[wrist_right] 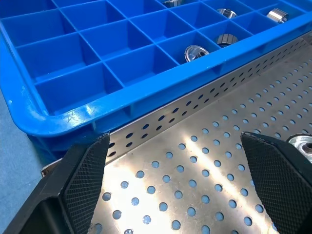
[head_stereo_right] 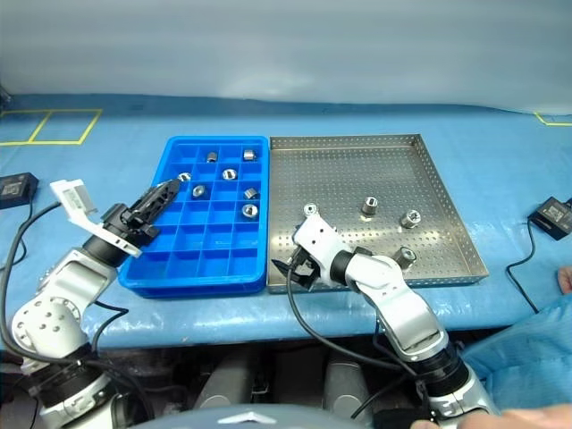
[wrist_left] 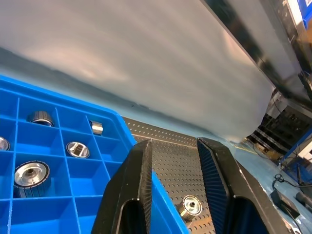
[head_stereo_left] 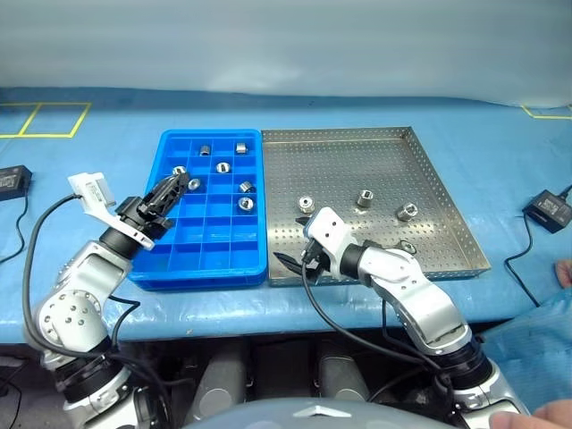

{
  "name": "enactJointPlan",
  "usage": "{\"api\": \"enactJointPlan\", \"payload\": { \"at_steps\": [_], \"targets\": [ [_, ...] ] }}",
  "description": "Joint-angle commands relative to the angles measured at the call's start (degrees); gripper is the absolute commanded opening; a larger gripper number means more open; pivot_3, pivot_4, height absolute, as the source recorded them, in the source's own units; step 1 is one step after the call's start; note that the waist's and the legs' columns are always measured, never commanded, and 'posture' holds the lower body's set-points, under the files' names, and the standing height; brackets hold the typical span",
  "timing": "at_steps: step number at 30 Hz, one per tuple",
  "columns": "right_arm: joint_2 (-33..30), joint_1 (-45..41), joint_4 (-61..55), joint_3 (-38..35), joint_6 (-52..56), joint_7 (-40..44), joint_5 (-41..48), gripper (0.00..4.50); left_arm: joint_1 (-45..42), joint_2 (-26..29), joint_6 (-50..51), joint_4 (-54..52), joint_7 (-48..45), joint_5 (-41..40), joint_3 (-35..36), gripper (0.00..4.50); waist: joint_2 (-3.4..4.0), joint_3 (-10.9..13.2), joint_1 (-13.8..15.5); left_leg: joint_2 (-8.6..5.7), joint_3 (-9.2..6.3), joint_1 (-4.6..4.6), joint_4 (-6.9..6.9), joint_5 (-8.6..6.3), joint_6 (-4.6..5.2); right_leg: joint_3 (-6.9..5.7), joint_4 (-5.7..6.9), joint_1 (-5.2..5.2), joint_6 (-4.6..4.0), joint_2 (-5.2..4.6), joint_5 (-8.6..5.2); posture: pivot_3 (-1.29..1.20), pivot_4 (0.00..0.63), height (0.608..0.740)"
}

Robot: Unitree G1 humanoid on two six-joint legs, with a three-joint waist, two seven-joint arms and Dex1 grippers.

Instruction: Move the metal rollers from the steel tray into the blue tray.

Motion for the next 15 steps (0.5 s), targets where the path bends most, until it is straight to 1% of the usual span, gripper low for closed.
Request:
{"api": "enactJointPlan", "payload": {
  "at_steps": [1, 4, 8, 12, 15],
  "targets": [
    [0.18, 0.29, -1.87, -0.67, -0.31, -0.91, -0.34, 4.50, -1.02, 3.83, -2.13, 0.24, 2.12, 3.72, -5.67, 1.56, 0.00, 0.00, -0.04, 0.00, 0.00, 0.00, -0.01, 0.00, 0.00, 0.00, -0.01, 0.00, -0.01, 0.00, 0.00, -0.05, 0.150, 0.740],
    [0.33, 0.66, -2.18, -0.90, -0.36, -1.63, -0.51, 4.50, -1.85, 7.58, -4.07, 1.08, 2.14, 7.82, -11.64, 1.56, 0.01, 0.00, -0.12, 0.00, 0.01, 0.00, -0.07, -0.01, 0.00, 0.00, -0.04, -0.03, -0.02, 0.00, 0.01, -0.07, 0.150, 0.740],
    [0.63, 1.40, -2.72, -2.14, 0.06, -3.75, -1.12, 4.50, -2.81, 10.10, -6.30, 0.65, 1.37, 9.99, -16.99, 1.56, 0.01, 0.00, -0.42, 0.00, 0.02, -0.04, -0.17, -0.02, 0.00, 0.00, -0.18, -0.05, -0.03, -0.01, 0.02, -0.09, 0.150, 0.740],
    [0.40, 1.61, -3.05, -2.76, 0.41, -4.99, -1.78, 4.50, -4.66, 9.99, -7.66, 0.90, 0.09, 10.98, -23.08, 1.56, 0.01, -0.01, -0.64, 0.00, 0.03, -0.06, -0.27, -0.04, 0.00, 0.00, -0.28, -0.07, -0.05, -0.03, 0.03, -0.09, 0.150, 0.740],
    [-0.25, 1.57, -4.04, -3.25, 0.70, -5.47, -2.55, 4.50, -7.42, 8.25, -9.10, 2.68, 0.36, 12.49, -27.84, 1.56, 0.01, -0.01, -0.65, 0.00, 0.04, -0.06, -0.32, -0.04, -0.01, 0.00, -0.29, -0.09, -0.05, -0.03, 0.03, -0.10, 0.150, 0.740]
  ]
}}
